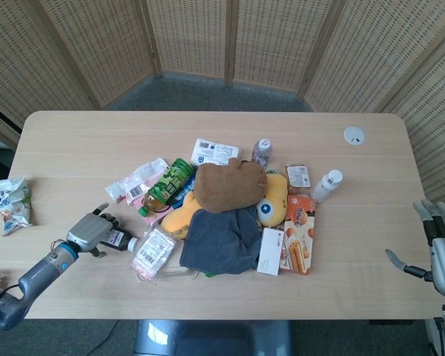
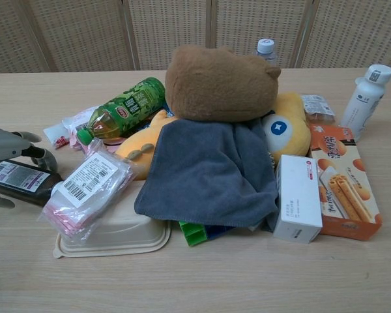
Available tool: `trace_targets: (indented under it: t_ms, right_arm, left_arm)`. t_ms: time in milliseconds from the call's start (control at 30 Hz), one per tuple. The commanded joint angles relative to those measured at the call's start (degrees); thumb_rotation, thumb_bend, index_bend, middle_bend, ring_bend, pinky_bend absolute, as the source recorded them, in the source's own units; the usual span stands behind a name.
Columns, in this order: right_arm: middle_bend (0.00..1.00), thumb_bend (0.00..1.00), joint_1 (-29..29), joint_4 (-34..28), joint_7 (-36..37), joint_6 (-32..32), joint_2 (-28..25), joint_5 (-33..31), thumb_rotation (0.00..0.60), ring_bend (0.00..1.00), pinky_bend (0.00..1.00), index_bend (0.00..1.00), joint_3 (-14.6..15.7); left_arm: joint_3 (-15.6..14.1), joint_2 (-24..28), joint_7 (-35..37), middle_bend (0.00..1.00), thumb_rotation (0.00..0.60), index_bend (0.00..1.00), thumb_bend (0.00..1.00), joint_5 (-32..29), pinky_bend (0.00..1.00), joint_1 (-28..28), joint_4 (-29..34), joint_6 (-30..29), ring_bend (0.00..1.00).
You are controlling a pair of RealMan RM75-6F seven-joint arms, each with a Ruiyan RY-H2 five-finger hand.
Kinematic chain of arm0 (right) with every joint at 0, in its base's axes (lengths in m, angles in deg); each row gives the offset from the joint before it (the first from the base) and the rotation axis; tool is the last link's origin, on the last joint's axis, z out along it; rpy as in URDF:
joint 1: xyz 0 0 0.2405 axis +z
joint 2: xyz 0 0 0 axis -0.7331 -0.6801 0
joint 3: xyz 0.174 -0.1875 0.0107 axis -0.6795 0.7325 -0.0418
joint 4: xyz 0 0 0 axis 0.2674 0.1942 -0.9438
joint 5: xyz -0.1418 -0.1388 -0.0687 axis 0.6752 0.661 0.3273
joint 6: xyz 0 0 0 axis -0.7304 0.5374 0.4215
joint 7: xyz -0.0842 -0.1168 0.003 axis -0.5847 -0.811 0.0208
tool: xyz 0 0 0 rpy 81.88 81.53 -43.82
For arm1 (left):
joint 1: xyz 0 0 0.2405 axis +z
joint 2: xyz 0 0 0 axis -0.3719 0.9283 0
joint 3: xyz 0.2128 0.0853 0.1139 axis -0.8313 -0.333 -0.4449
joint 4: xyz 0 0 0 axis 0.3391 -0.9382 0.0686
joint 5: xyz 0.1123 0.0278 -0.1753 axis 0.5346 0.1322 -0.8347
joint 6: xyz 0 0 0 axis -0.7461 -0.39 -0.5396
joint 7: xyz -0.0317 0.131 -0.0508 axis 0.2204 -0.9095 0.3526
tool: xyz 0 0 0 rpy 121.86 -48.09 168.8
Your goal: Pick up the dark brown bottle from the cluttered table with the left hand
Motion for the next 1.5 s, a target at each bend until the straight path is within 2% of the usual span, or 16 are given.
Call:
trace_targets:
  t_ms: [33,267,367,733,900,1067,1300,1500]
  right_arm:
    - [0.0,0.22,-0.1,-0.1,0.2,-0.1,-0.1,-0.1,0.341,0.0,0.0,0.0,0.0]
    - [0.0,0.22,0.0,-0.5,0.2,0.1,-0.2,0.0,0.34,0.0,0.0,0.0,-0.2]
    - [0.0,0.22,0.1,-0.7,0.0,0.3,-0.4,-0.1,0.341,0.0,0.0,0.0,-0.3]
    - [0.0,0.22,0.9,-0.8,-0.3,1.3,0.5,0.0,0.344,0.0,0.0,0.0,-0.3]
    - [0.0,0.22,1.1,-0.5,-0.1,1.6,1.2,0.3,0.344,0.0,0.0,0.0,-0.2]
    - [0.0,0.22,0.6,0.1,0.5,1.2,2.0,0.3,0.341,0.0,0.0,0.0,0.1]
    - [0.0,0.22,-0.3,1.3,1.9,0.3,2.7,0.1,0.341,0.0,0.0,0.0,0.5]
    - [0.0,0.22,-0.9,2.1,2.9,-0.2,2.8,0.2,0.342,0.0,0.0,0.0,0.7]
  left_arm:
    - [0.5,-1.3,-1.1,0.47,0.6,0.42,0.21,0.0,0.05,0.4,-1.4,-1.6,0.39]
    - [1.0,-3.3,-2.5,0.71,0.6,0.67,0.21,-0.2,0.34,1.5,-3.8,-4.2,0.63]
    - [2.6,-2.9,0.1,0.73,0.6,0.69,0.21,-2.2,0.38,2.0,-3.2,-4.9,0.66]
    - [7.7,4.2,7.0,0.74,0.6,0.68,0.2,-4.6,0.41,2.1,1.7,-8.8,0.67]
    - [11.7,8.4,8.8,0.74,0.6,0.68,0.2,-6.5,0.4,0.8,4.7,-10.1,0.67]
    - [16.6,12.2,10.5,0.73,0.6,0.67,0.2,-10.3,0.4,-1.8,8.4,-8.5,0.67]
    - [21.8,14.4,10.1,0.73,0.6,0.67,0.19,-14.8,0.39,-5.0,11.0,-7.9,0.67]
    - [23.2,14.6,8.3,0.73,0.6,0.67,0.18,-17.3,0.39,-6.8,12.1,-6.9,0.67]
